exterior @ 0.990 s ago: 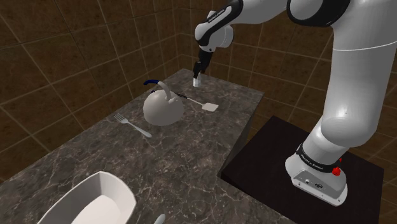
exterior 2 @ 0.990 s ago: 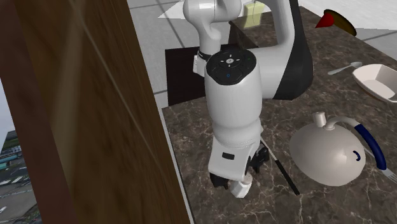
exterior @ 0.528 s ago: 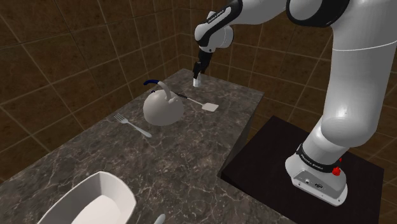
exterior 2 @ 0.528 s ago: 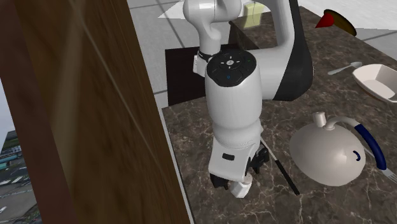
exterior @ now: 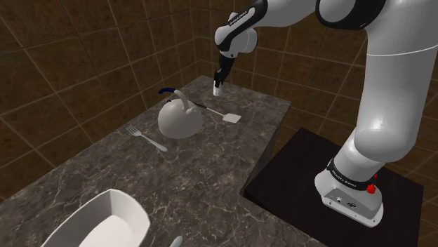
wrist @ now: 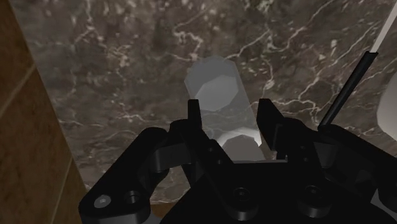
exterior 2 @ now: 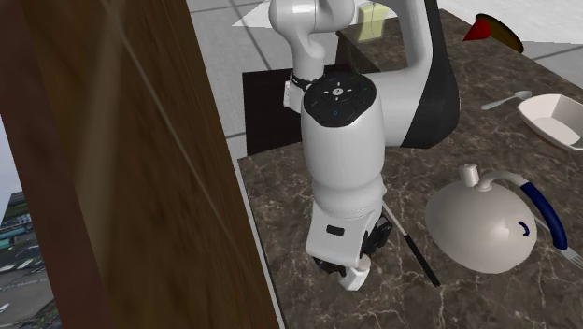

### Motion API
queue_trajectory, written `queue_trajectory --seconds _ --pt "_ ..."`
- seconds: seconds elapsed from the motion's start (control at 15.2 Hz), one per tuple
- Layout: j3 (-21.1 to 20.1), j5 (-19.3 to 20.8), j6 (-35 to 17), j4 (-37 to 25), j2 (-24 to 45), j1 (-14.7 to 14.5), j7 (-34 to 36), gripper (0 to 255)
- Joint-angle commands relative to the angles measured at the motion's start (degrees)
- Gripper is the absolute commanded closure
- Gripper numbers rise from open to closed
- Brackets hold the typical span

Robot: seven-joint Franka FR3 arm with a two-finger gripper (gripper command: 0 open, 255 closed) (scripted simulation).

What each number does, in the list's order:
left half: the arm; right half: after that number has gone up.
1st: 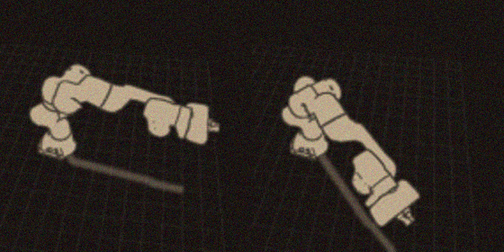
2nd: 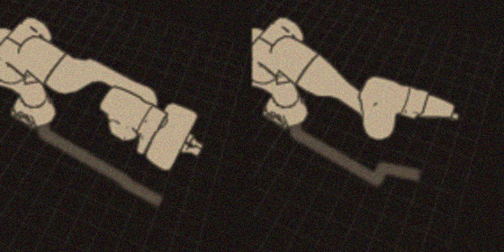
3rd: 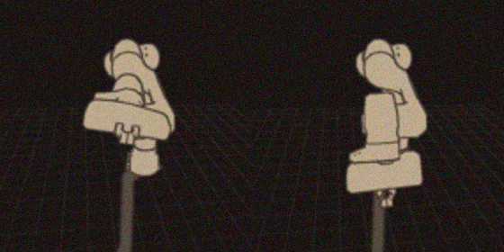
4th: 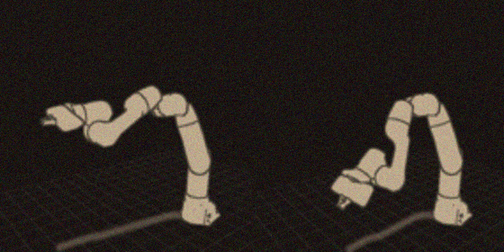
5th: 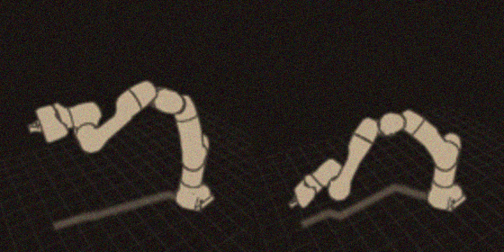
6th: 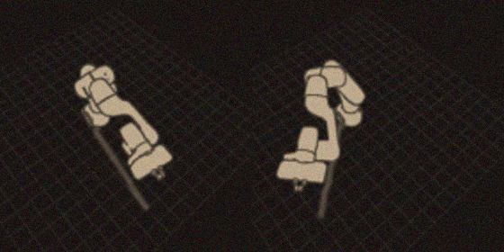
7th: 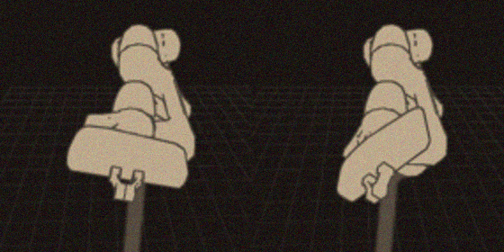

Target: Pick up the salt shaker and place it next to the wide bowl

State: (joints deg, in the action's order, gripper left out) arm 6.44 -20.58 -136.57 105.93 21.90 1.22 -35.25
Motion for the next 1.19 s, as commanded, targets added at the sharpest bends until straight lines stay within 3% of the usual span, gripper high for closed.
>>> queue_trajectory --seconds 0.0,1.12 --pt "-0.01 0.0 0.0 0.02 0.03 -0.01 0.0 255" --pt "1.17 3.15 9.89 -4.82 -5.41 -0.49 3.73 255"
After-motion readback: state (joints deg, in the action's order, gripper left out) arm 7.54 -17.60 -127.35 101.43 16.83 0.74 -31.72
